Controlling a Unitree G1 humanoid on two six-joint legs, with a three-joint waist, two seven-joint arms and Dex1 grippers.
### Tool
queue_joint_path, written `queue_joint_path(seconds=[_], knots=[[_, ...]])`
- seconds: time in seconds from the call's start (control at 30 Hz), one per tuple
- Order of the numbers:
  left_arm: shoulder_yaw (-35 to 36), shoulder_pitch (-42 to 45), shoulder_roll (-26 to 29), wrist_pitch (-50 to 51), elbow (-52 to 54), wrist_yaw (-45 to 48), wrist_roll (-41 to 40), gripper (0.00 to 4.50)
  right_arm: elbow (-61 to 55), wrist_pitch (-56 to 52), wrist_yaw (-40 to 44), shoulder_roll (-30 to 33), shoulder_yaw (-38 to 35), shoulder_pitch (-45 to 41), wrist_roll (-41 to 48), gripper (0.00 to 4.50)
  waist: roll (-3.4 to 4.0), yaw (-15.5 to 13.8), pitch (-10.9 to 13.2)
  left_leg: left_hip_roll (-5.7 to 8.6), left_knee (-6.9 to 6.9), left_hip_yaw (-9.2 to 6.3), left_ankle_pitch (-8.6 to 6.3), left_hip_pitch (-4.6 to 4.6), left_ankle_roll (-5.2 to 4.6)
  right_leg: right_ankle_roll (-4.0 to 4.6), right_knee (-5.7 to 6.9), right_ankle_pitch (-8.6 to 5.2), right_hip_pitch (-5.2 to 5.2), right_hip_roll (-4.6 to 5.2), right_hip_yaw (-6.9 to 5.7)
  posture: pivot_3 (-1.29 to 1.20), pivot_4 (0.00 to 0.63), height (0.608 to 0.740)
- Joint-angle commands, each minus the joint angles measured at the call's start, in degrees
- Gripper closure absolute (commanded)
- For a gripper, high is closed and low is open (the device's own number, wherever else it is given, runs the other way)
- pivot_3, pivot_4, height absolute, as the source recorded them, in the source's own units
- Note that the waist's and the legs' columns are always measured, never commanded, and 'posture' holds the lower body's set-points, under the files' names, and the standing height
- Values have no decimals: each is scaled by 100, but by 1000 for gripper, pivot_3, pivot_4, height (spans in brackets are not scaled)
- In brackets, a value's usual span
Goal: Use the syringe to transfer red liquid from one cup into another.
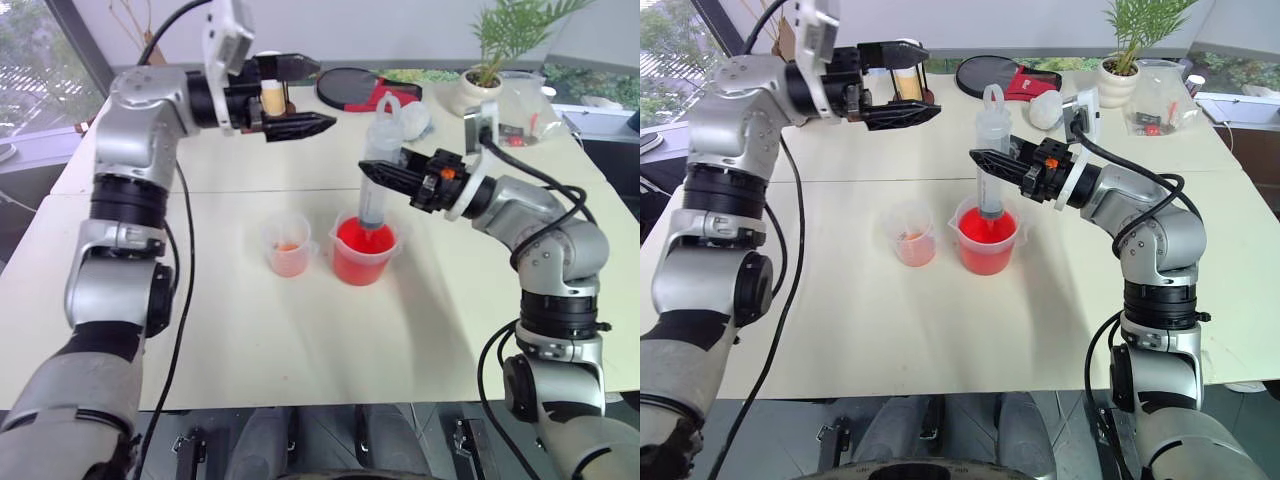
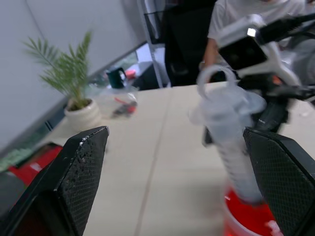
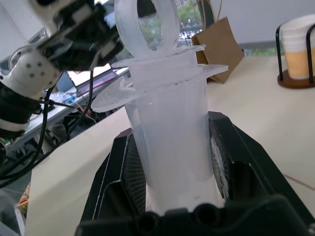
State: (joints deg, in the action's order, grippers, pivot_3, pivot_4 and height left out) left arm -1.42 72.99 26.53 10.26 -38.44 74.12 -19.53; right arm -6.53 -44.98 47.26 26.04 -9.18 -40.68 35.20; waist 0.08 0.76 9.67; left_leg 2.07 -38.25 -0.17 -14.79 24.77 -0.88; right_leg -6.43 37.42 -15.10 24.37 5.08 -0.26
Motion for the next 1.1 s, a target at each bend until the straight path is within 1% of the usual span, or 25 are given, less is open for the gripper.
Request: queue_joint_path(seconds=[0.03,0.33,0.47,0.57,0.73,0.8,0.9,1.1], knots=[[92,292,-141,-405,-284,-13,99,0,-279,164,-66,1,-8,10,124,3064,0,2,0,0,0,0,0,0,0,0,0,0,0,0,0,0,150,740],[141,692,-720,-866,-1050,46,209,0,-481,228,-224,-78,174,178,139,3064,-1,-12,0,1,-1,0,0,0,-1,0,0,0,1,0,0,0,150,740],[103,758,-896,-1047,-1273,106,301,0,-490,285,-267,-93,244,215,110,3064,-1,-3,1,1,-1,0,0,0,-1,0,0,0,0,0,0,0,150,740],[117,804,-996,-1161,-1428,66,367,837,-523,313,-299,-85,274,248,99,3064,-1,2,1,0,-1,0,0,0,-1,-1,0,0,1,-1,0,0,150,740],[159,825,-1093,-1268,-1511,70,421,3356,-594,350,-379,-95,313,296,110,3064,-1,-7,1,0,-1,0,0,0,-1,-1,0,0,1,-1,-1,0,150,740],[200,824,-1105,-1092,-1413,210,330,4330,-613,376,-412,-116,347,322,106,3064,-1,-10,1,1,-1,0,0,0,-1,-1,0,0,1,0,0,0,150,740],[247,796,-1104,-848,-1214,357,213,4330,-632,420,-432,-133,400,370,104,3064,-1,3,1,1,-1,0,0,0,-1,-1,0,0,1,-1,0,0,150,740],[435,893,-1107,-621,-1076,263,89,4330,-784,377,-371,-177,589,567,182,3064,-1,-6,1,0,-1,-1,0,0,-1,-1,0,0,1,-2,0,0,150,740]])
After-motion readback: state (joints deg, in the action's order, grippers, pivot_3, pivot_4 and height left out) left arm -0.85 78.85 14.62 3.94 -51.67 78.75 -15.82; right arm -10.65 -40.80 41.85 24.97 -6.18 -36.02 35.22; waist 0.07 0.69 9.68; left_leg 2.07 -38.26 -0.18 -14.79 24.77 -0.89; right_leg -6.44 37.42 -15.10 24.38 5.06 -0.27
